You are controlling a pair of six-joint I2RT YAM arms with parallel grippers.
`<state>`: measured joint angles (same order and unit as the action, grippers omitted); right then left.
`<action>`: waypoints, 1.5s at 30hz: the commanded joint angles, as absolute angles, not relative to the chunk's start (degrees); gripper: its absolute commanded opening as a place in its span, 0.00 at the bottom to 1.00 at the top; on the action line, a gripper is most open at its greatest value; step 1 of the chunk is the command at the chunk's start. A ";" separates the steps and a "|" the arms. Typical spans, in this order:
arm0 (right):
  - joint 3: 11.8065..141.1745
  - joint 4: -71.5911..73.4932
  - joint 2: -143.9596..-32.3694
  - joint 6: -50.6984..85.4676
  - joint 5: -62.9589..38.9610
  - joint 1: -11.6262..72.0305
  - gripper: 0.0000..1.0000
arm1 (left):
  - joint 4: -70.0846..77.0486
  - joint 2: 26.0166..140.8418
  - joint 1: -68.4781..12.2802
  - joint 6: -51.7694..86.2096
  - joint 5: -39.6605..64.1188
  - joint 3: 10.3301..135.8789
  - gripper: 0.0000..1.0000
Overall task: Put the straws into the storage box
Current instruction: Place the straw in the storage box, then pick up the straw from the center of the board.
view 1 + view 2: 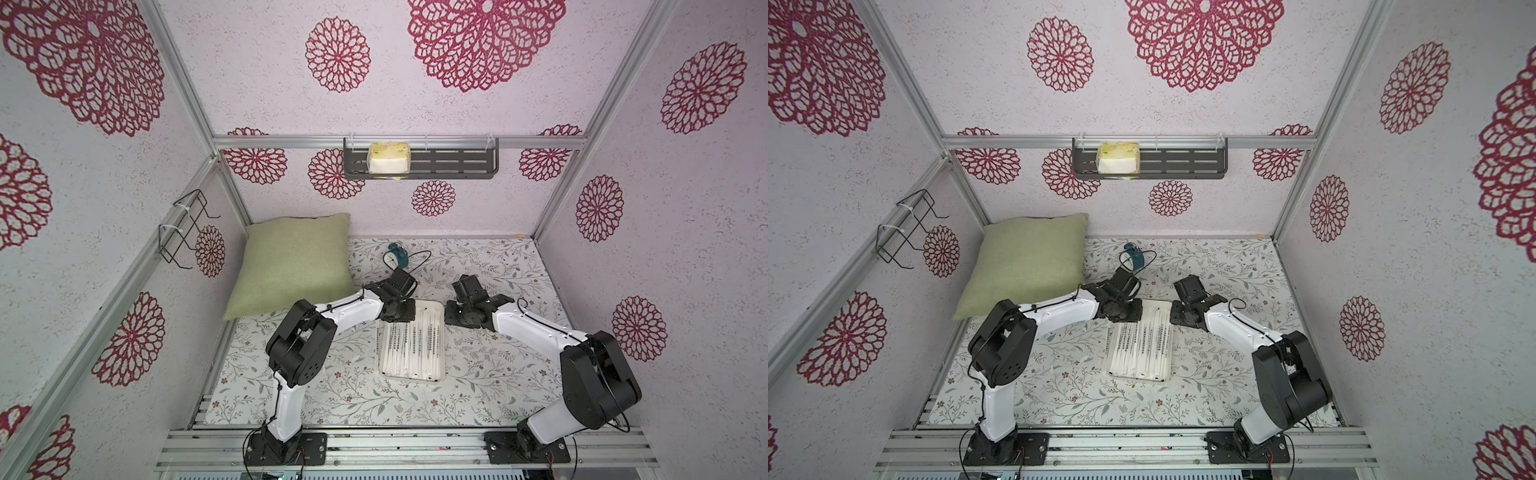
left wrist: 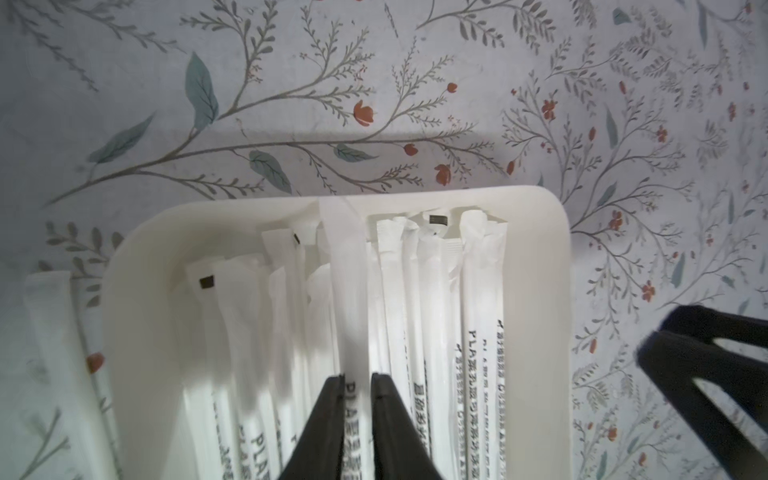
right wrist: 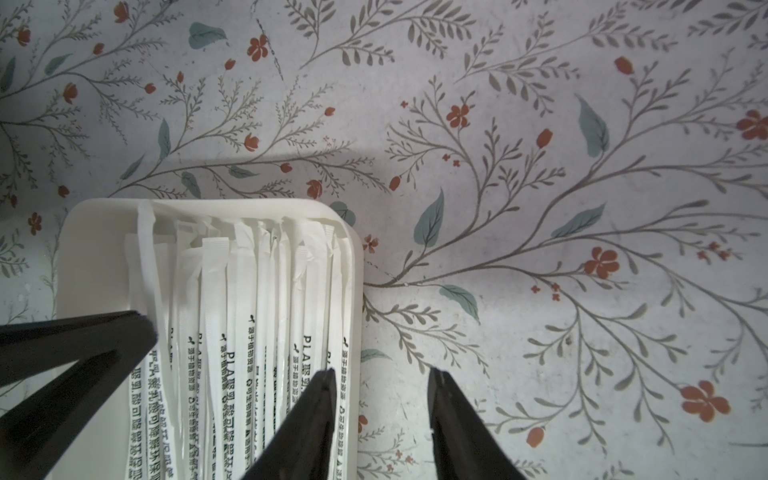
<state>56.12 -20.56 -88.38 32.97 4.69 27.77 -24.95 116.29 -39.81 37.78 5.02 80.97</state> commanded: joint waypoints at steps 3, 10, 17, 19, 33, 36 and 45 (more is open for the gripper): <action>55.90 -20.59 -85.83 32.70 5.45 27.60 0.43 | -23.78 118.43 -39.77 37.97 5.90 79.29 0.10; 56.02 -19.80 -86.57 32.89 4.26 27.60 0.42 | -27.67 110.51 -39.56 36.80 3.49 79.65 0.13; 55.39 -19.78 -86.49 33.05 3.72 27.61 0.42 | -30.83 99.82 -37.00 37.78 -0.50 72.33 0.25; 54.87 -19.31 -86.40 33.26 3.39 27.73 0.42 | -28.85 98.34 -35.03 38.42 0.75 67.35 0.29; 55.59 -19.86 -86.85 33.54 3.15 28.39 0.42 | -26.82 105.05 -32.42 35.92 0.21 65.44 0.39; 55.64 -20.06 -86.66 33.64 3.25 28.43 0.42 | -27.20 107.42 -33.04 35.77 -0.52 66.46 0.38; 55.67 -20.04 -86.48 33.27 3.56 28.42 0.42 | -34.99 109.78 -36.17 35.24 -10.12 67.95 0.16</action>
<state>54.83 -19.53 -88.36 33.04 2.90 28.23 -30.35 109.34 -34.96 35.97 -6.00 67.88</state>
